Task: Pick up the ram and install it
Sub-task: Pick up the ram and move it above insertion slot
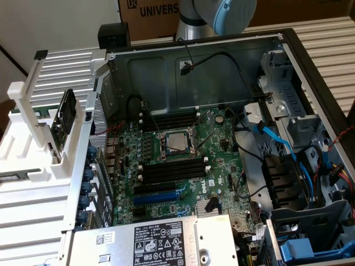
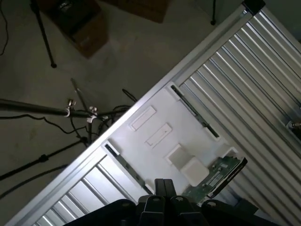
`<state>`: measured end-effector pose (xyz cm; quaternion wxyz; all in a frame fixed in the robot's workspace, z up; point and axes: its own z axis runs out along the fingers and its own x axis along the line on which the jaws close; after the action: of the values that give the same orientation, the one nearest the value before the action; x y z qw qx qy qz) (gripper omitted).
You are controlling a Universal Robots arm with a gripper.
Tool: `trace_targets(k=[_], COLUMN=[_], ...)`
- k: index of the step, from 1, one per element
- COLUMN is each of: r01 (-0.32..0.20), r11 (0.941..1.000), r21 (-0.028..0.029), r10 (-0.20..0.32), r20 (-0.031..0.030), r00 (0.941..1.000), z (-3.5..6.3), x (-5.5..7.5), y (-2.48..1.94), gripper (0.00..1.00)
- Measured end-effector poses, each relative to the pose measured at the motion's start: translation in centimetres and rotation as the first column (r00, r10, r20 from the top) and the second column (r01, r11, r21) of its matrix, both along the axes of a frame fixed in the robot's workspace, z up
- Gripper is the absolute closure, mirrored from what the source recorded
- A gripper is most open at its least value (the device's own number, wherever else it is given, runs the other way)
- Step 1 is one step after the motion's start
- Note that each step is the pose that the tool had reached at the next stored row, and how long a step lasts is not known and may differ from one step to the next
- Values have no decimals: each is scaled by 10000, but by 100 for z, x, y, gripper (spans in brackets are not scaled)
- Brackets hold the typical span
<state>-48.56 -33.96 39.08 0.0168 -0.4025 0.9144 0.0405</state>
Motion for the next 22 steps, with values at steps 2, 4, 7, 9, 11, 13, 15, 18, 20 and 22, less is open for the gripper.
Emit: trace_targets(k=[2, 4, 7, 9, 11, 13, 15, 18, 20, 22], r01=[-360, -719, -1273, -1616, -1904, -2152, -2348, -2508, -2543, -2564], r11=[9994, 9974, 9919, 9868, 9816, 9762, 9712, 9659, 9641, 9625], r21=[0, -4, -21, -52, -144, -270, -411, -642, -760, -883], r10=[360, 719, 1273, 1616, 1904, 2151, 2347, 2514, 2563, 2607], r20=[-12, -14, -17, -22, -40, -64, -80, 18, 173, 405], r00=[9994, 9974, 9919, 9869, 9817, 9766, 9720, 9679, 9664, 9646], z=[-5, -8, -11, -14, -16, -21, -25, -27, -28, -37], x=[0, 0, 0, 1, 1, 0, 0, 0, -2, -17], y=[0, 0, 0, -1, 0, 0, 0, 2, 4, 7], gripper=[90, 90, 90, 90, 90, 90, 90, 90, 90, 90])
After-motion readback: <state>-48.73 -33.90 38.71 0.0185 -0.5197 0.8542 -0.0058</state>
